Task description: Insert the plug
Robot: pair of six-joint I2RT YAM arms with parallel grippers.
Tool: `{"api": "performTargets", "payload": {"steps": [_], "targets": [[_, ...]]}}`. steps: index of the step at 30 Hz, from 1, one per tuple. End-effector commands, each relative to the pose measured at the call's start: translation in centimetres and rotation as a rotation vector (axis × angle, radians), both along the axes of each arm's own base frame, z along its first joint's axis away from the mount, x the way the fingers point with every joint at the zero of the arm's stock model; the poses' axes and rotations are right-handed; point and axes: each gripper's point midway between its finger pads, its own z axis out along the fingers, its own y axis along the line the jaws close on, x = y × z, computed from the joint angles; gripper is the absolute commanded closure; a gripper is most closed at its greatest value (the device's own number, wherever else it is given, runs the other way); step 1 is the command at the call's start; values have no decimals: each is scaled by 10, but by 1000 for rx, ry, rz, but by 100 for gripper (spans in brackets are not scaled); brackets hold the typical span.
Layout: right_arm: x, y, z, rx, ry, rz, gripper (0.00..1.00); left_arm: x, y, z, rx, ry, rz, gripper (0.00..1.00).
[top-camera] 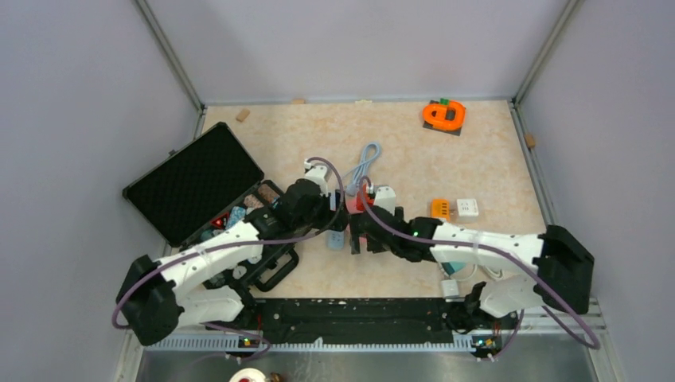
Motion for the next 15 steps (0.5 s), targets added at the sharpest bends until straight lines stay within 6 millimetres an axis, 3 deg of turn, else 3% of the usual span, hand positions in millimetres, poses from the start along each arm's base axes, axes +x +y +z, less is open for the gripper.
{"api": "performTargets", "payload": {"steps": [1, 5, 11, 15], "targets": [[4, 3, 54, 134, -7, 98, 1, -5, 2, 34, -122, -85, -21, 16], [25, -37, 61, 170, -11, 1, 1, -16, 13, 52, -215, -156, -23, 2], [53, -132, 34, 65, 62, -292, 2, -37, 13, 71, -338, -216, -100, 1], [58, -185, 11, -93, 78, -463, 4, -43, 13, 74, -370, -219, -119, 1]]}}
